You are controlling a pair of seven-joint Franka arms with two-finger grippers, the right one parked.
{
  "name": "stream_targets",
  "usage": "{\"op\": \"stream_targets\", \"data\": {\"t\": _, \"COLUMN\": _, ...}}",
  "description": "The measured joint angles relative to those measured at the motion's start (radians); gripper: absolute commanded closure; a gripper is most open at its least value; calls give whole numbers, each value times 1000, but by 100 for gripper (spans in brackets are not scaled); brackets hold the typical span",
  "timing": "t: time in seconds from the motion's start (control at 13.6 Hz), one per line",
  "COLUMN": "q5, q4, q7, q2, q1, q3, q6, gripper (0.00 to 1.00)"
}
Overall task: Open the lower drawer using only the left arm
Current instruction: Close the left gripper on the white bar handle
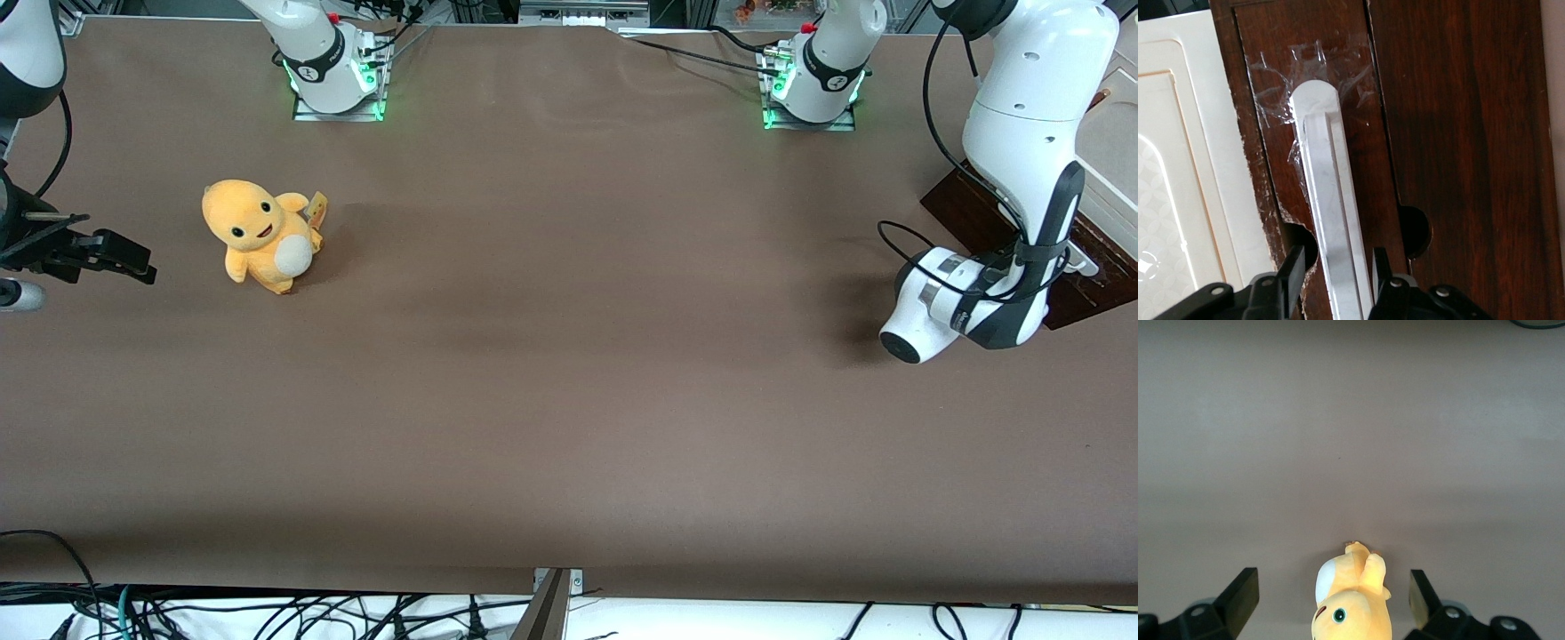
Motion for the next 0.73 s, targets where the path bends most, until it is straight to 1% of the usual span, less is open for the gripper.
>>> {"op": "stream_targets", "data": {"t": 0.37, "q5": 0, "q4": -4, "q7": -72, "q2": 6, "q1": 0, "q3": 0, "q6": 0, "gripper": 52}}
{"op": "stream_targets", "data": {"t": 0.73, "q5": 0, "q4": -6, "q7": -84, "q2": 9, "q1": 0, "q3": 0, "q6": 0, "gripper": 68}}
